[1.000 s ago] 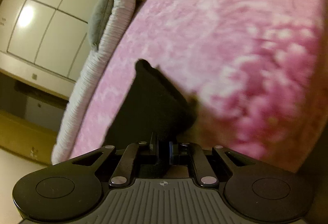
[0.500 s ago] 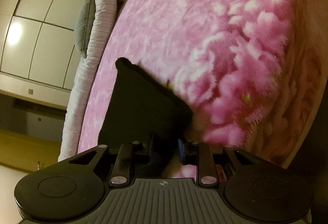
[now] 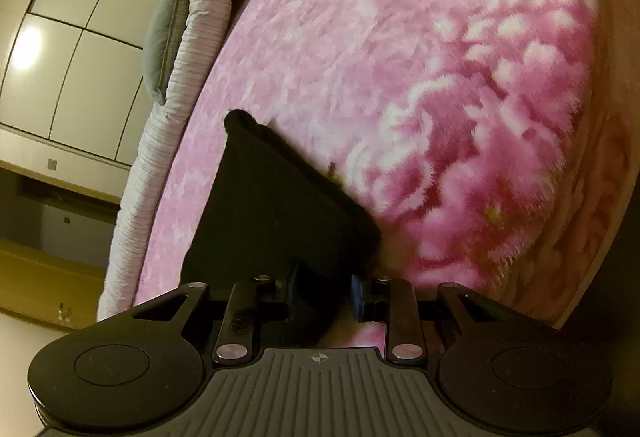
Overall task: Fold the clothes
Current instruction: 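Lift the gripped edge with both grippers and fold it over again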
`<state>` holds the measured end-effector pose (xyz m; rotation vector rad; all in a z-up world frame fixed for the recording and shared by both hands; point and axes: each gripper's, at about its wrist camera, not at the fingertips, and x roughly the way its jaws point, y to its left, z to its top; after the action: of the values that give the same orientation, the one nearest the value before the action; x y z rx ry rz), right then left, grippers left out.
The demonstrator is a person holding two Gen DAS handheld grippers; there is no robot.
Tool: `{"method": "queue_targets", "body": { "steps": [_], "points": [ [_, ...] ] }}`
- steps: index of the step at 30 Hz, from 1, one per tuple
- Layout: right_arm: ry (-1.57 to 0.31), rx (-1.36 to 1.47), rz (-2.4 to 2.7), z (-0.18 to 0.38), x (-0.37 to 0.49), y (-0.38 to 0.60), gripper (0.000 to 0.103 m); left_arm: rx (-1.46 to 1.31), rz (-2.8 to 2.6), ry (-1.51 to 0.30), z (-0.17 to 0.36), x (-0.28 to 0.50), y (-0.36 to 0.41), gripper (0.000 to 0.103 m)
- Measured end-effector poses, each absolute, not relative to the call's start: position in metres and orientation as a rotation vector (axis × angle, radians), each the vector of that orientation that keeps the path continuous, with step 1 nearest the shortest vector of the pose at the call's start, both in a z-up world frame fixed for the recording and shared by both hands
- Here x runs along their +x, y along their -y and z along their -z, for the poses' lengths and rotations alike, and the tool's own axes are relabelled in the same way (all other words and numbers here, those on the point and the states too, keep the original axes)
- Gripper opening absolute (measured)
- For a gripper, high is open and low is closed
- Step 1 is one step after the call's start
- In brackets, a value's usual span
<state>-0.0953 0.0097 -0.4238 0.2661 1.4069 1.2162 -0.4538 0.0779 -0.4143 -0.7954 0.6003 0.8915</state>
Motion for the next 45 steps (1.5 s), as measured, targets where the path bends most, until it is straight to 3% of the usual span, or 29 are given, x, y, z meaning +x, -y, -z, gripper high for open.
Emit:
{"method": "queue_targets", "body": {
  "steps": [4,8,12,15,17,23,24,26,30,34,37,42,45],
  "points": [
    [-1.213,-0.006,-1.237,0.397,-0.122,-0.024,0.010,-0.824,-0.898,-0.581,0.412,-0.457,-0.079,0.004],
    [-0.791,-0.298,-1.354,0.349,-0.182,-0.037,0.008,-0.839,-0.989,-0.487,0.395,-0.489,-0.071,0.005],
    [-0.407,-0.391,-1.621,0.314,-0.258,-0.025,0.008,-0.950,-1.092,-0.346,0.386,-0.549,-0.061,0.004],
    [-0.226,-0.485,-1.821,0.315,-0.315,-0.010,0.008,-1.066,-1.112,-0.229,0.389,-0.592,-0.053,0.004],
    [-0.205,-0.537,-1.913,0.324,-0.341,-0.001,0.008,-1.125,-1.120,-0.172,0.394,-0.611,-0.048,0.004],
    [-0.336,-0.803,-2.061,0.369,-0.385,-0.003,0.016,-1.265,-1.084,-0.055,0.406,-0.630,-0.045,0.006],
    [-0.342,-0.818,-2.064,0.374,-0.387,-0.004,0.025,-1.274,-1.073,-0.044,0.405,-0.628,-0.046,0.006],
    [-0.344,-0.814,-2.090,0.368,-0.383,-0.002,0.032,-1.293,-1.051,-0.021,0.405,-0.624,-0.048,0.007],
    [-0.400,-0.787,-2.150,0.352,-0.367,0.000,0.037,-1.362,-1.003,0.024,0.416,-0.615,-0.059,0.021],
    [-0.492,-0.594,-2.101,0.330,-0.327,0.003,0.041,-1.429,-0.954,0.070,0.427,-0.607,-0.070,0.021],
    [-0.752,-0.413,-1.908,0.331,-0.274,-0.015,0.041,-1.478,-0.916,0.104,0.436,-0.600,-0.078,0.025],
    [-1.388,-0.027,-1.477,0.385,-0.196,-0.045,0.040,-1.520,-0.893,0.106,0.450,-0.588,-0.097,0.028],
    [-1.601,0.136,-1.328,0.411,-0.188,-0.054,0.040,-1.516,-0.880,0.098,0.456,-0.583,-0.110,0.031]
  ]
}}
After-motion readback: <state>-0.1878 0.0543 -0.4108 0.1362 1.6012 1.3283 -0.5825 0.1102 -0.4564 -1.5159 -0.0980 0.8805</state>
